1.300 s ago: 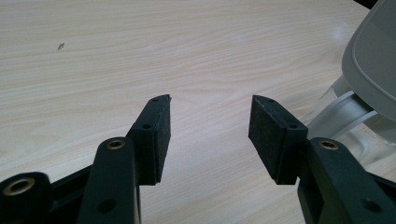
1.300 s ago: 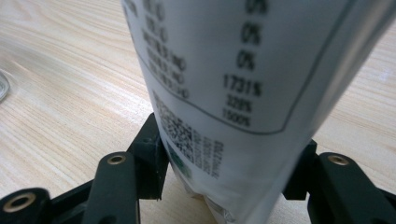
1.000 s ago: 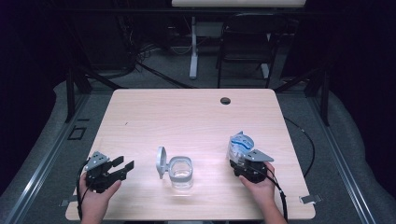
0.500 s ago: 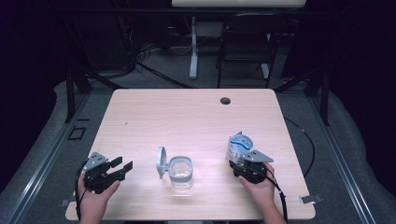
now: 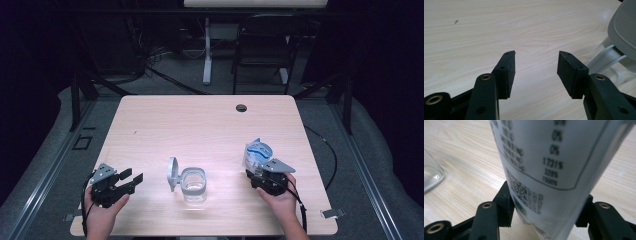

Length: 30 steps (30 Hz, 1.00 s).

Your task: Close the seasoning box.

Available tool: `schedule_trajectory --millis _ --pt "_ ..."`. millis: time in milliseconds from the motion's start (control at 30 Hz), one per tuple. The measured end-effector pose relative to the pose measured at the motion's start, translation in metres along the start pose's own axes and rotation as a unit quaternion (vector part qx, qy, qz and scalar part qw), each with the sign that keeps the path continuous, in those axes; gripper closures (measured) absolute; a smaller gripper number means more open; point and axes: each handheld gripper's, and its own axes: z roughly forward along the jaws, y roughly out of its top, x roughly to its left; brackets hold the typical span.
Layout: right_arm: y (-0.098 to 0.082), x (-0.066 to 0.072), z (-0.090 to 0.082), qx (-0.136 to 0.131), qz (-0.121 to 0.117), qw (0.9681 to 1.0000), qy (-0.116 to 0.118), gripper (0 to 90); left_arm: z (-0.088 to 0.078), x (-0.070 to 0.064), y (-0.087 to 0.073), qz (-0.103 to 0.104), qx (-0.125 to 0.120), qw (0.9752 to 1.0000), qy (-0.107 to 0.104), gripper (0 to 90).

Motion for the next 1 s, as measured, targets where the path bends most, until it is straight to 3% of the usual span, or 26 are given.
schedule_trajectory --millis 267,467,1000 --pt "0.015 0.004 -0.014 -0.011 -0.013 0.9999 0.005 46.4 0.0 -0.001 -0.003 -0.003 -0.002 1.0 -0.005 48.8" --pt "0.027 0.008 -0.022 -0.018 -0.021 0.9996 0.008 46.3 -0.003 -0.005 -0.007 0.005 -0.005 0.9999 -0.008 48.8" --pt "0.05 0.021 -0.034 -0.032 -0.045 0.9983 0.018 46.3 -0.005 -0.009 -0.004 0.007 -0.009 0.9997 -0.024 48.9"
